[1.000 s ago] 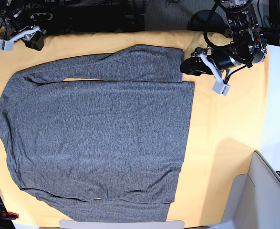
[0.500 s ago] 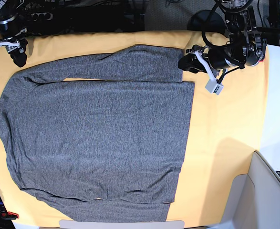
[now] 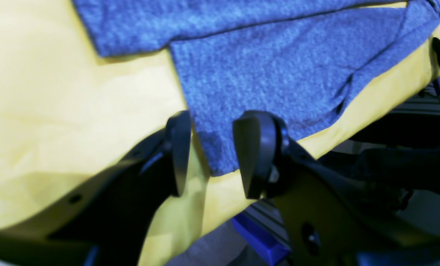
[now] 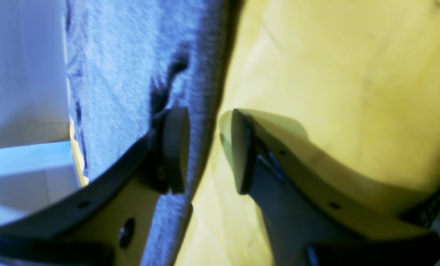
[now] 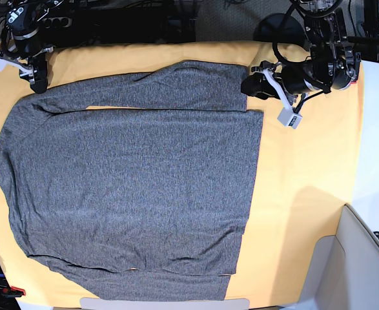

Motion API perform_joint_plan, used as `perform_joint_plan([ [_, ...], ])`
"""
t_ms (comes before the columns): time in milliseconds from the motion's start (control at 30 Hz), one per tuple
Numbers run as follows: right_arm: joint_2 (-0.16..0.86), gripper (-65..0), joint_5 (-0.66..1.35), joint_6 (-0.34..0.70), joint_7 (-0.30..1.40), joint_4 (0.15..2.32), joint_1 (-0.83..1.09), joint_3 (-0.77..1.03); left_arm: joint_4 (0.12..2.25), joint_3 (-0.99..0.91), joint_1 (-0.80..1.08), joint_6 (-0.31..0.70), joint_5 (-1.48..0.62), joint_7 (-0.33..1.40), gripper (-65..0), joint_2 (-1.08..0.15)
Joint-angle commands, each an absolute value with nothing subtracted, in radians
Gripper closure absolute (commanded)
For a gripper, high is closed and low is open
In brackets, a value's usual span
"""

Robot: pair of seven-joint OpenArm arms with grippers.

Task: Fold the T-shirt properly
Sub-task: 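Grasp the shirt's shoulder edge with the left and right grippers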

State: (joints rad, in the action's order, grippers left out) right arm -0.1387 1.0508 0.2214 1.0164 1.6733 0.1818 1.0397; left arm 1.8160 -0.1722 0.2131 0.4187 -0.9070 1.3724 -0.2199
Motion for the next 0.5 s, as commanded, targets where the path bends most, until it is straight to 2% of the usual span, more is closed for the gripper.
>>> perform_joint_plan([
  [0, -0.142, -19.2, 1.069, 0.222, 1.004, 1.690, 0.173, 1.047, 1.830, -0.176, 0.208, 0.418, -0.924, 1.371, -23.7, -0.229],
  [133, -0.150, -19.2, 1.066, 0.163, 1.003, 1.690, 0.150, 1.047, 1.830, -0.176, 0.208, 0.418, -0.924, 1.374, -23.7, -0.229],
  [467, -0.157, -19.2, 1.024, 0.160, 1.003, 1.670, 0.116, 1.041, 1.830, -0.179, 0.208, 0.418, -0.924, 1.374, -23.7, -0.229],
])
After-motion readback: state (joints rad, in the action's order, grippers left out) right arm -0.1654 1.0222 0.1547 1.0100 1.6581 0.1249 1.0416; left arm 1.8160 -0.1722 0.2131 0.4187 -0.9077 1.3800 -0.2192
